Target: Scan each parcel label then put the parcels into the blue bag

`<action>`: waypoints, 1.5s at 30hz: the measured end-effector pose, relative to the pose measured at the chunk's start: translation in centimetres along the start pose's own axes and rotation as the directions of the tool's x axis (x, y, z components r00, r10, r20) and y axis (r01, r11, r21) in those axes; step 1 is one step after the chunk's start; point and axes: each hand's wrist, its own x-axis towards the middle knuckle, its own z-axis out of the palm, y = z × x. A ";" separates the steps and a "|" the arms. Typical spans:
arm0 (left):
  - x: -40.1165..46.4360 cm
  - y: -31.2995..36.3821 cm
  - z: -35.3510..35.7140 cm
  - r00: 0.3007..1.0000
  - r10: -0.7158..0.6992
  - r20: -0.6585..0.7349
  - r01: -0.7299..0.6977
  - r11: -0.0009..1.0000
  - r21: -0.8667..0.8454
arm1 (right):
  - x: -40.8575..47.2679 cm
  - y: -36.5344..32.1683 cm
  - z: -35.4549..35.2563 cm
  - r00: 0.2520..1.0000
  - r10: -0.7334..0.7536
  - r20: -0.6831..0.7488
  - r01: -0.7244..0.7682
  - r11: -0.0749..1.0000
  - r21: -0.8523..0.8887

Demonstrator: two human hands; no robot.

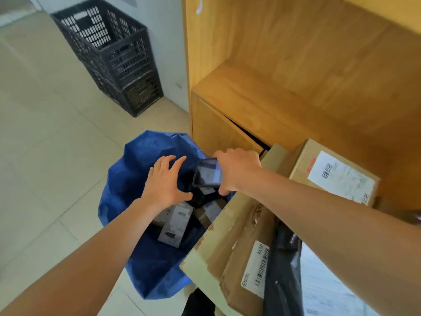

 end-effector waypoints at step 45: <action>6.5 32.0 -1.2 0.909 0.190 0.372 -0.134 0.976 -0.170 | -21.5 26.0 6.5 0.763 0.642 -0.072 -0.580 0.730 0.362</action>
